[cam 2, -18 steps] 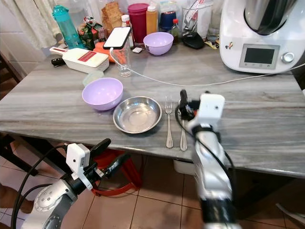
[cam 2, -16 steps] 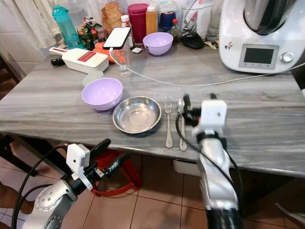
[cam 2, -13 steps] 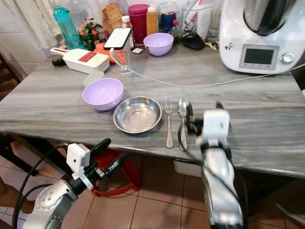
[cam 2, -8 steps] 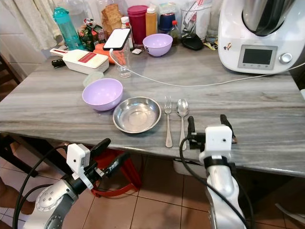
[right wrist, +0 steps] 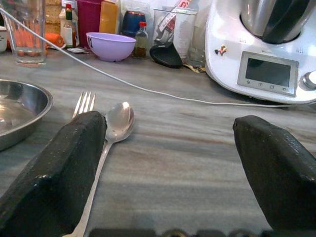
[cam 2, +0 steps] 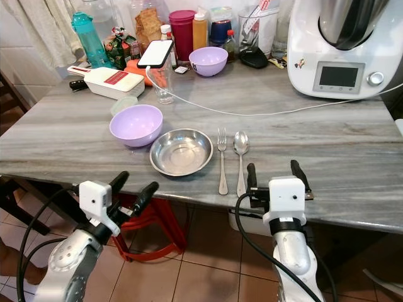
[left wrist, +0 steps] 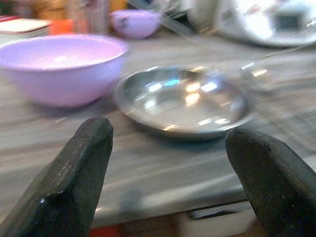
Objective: Setting the table
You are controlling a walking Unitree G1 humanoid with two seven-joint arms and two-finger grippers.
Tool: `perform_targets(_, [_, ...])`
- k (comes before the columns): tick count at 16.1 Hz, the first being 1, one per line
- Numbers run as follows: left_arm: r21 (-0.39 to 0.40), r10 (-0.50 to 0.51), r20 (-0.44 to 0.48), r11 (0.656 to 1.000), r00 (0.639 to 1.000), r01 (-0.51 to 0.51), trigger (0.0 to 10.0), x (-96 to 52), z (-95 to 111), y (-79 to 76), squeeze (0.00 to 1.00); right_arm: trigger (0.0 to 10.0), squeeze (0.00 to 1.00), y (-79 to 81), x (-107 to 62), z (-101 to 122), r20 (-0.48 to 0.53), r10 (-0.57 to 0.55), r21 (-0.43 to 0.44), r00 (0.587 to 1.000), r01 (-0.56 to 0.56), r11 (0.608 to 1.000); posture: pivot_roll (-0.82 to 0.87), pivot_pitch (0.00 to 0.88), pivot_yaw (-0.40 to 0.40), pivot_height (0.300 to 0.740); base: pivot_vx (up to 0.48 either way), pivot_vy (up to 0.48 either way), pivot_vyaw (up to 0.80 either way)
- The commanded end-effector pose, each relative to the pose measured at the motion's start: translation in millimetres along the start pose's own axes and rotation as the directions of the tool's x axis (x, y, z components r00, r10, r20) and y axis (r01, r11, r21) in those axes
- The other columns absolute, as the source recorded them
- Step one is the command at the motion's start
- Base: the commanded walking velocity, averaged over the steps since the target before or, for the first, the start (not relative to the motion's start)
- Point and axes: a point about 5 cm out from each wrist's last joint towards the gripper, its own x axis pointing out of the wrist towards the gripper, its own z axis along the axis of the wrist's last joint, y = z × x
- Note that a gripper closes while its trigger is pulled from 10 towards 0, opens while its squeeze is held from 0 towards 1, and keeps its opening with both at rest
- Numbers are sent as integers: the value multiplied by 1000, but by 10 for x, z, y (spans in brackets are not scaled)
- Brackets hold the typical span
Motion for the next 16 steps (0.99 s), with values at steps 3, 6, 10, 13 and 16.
perform_targets(3, [48, 136, -28, 990, 990, -135, 10000, -4, -28, 144, 0, 10000, 0, 17, 42, 35, 2, 9, 10, 1000, -9, 1000, -116, 26, 96, 740, 0, 0, -800])
perform_targets(6, [52, 141, -29, 989, 990, -140, 10000, 8, -37, 111, 0, 10000, 0, 35, 37, 18, -7, 16, 23, 1000, -16, 1000, -114, 27, 96, 740, 0, 0, -800])
perform_targets(10, [65, 149, -35, 987, 988, -147, 10000, 27, -37, 110, 0, 10000, 0, 69, 34, 4, -14, 29, 32, 999, -28, 999, -114, 28, 97, 740, 0, 0, -150])
perform_targets(13, [65, 147, -35, 987, 989, -144, 10000, 44, -29, 101, 0, 10000, 0, 66, 41, -10, -19, 28, 32, 999, -27, 999, -114, 25, 99, 740, -252, 0, 0])
perform_targets(16, [67, 144, -36, 988, 989, -142, 10000, 57, -25, 100, 0, 10000, 0, 74, 52, -15, -20, 31, 34, 999, -30, 999, -112, 21, 99, 740, -273, 0, 0])
